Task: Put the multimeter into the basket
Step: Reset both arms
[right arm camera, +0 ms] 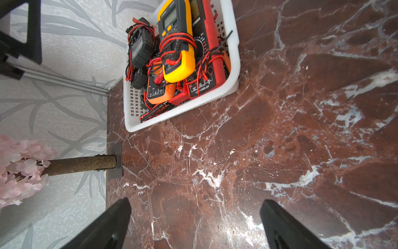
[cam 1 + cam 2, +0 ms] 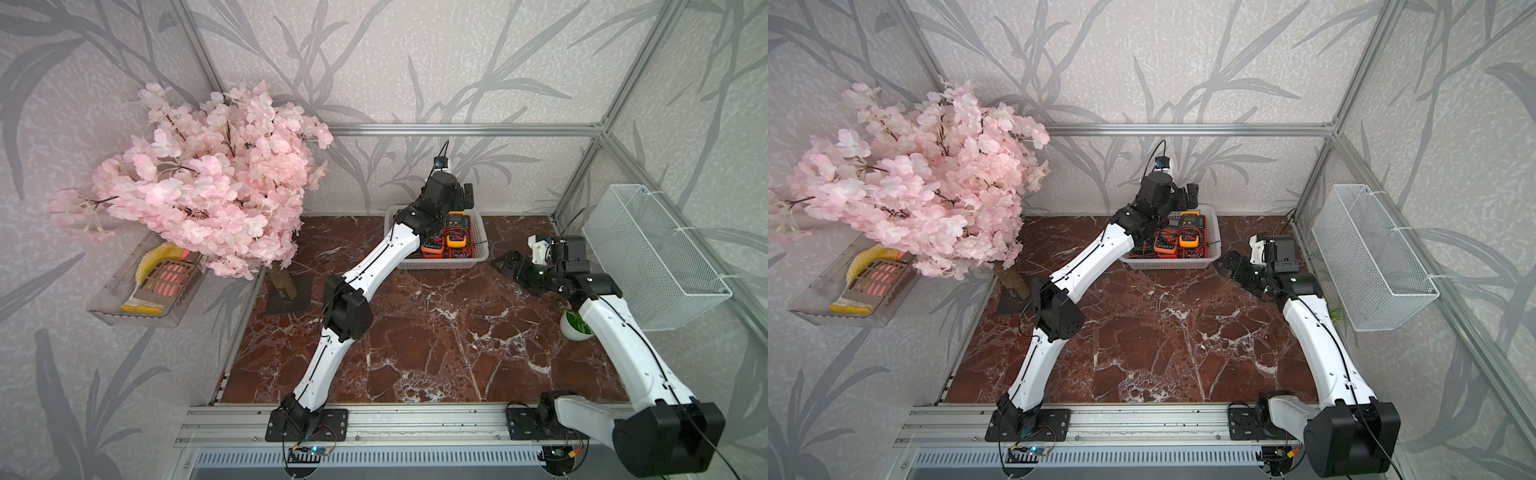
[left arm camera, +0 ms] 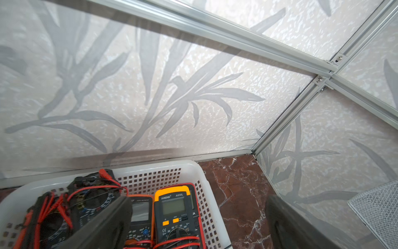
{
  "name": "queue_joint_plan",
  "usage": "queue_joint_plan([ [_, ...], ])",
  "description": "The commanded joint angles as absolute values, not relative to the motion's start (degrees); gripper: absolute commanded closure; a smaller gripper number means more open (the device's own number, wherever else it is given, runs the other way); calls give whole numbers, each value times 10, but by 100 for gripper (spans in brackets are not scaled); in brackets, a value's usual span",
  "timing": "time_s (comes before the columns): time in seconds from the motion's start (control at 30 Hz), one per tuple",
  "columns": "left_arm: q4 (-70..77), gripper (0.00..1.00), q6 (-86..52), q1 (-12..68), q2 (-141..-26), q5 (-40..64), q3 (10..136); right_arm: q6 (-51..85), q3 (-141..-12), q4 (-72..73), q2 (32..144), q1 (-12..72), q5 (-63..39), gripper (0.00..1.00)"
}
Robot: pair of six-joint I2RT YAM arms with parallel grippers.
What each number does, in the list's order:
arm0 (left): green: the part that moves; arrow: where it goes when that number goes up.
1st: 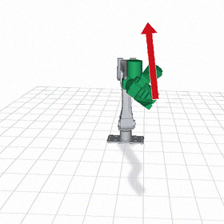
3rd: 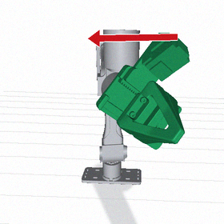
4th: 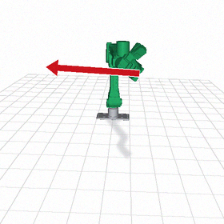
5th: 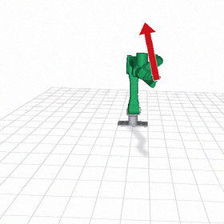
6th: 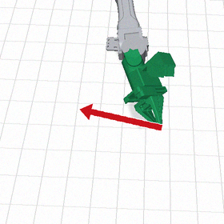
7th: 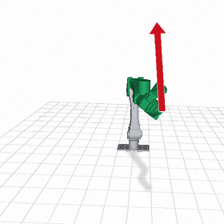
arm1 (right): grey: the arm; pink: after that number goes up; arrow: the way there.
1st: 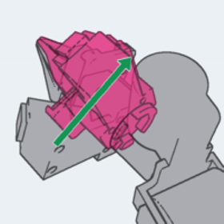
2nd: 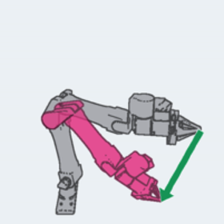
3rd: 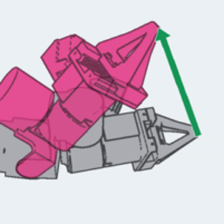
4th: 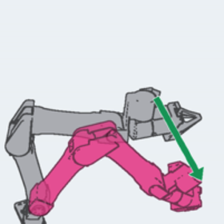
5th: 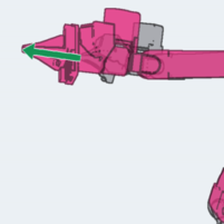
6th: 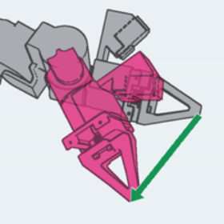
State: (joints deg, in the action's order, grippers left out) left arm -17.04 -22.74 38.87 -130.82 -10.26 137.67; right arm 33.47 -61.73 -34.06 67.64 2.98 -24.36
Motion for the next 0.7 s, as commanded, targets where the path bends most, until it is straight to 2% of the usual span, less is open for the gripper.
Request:
queue_joint_plan([
  [0.0, -157, 0, -199, 387, -1237, -129, 1297, 323, -647, -314, 691, 26, -232, 1],
  [0.23, -58, 0, -180, 378, -1073, -182, 1032, 304, -679, -307, 720, 25, -213, 1],
  [0.67, 36, 0, -128, 358, -869, -314, 717, 263, -690, -289, 734, 25, -141, 1],
])
